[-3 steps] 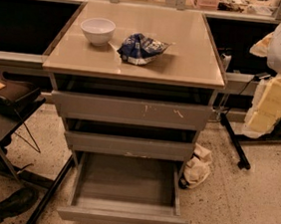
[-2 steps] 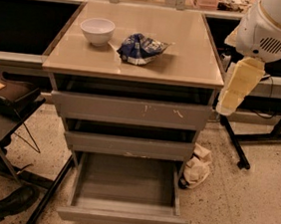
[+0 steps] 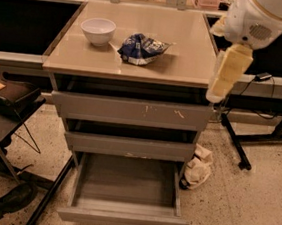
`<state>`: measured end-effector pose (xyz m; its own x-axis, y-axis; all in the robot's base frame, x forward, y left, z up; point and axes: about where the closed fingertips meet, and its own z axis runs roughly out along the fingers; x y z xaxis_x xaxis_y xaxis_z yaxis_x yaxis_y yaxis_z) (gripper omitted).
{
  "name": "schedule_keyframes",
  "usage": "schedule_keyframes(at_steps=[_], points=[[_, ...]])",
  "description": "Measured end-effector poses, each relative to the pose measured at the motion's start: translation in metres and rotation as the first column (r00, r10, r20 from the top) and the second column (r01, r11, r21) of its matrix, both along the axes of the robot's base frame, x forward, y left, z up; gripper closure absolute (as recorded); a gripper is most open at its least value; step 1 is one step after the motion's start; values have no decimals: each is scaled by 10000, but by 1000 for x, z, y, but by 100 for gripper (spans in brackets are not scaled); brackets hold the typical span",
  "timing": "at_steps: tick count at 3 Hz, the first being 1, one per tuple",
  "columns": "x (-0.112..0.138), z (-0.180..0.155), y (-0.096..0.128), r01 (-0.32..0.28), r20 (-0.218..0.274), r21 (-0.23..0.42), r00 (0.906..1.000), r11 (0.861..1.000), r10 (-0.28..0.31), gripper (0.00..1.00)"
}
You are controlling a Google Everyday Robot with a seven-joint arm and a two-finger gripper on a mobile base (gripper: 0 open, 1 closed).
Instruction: Place blue chip bag into bottom drawer
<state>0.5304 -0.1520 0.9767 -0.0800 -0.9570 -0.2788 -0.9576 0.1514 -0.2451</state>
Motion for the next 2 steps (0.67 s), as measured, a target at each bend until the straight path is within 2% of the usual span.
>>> schedule_keyframes(at_steps=[1, 2], points=[[41, 12, 54, -1526, 88, 823, 9883, 9848, 1524, 0], [89, 9, 127, -2531, -74, 1529, 9663, 9553, 2572, 0]])
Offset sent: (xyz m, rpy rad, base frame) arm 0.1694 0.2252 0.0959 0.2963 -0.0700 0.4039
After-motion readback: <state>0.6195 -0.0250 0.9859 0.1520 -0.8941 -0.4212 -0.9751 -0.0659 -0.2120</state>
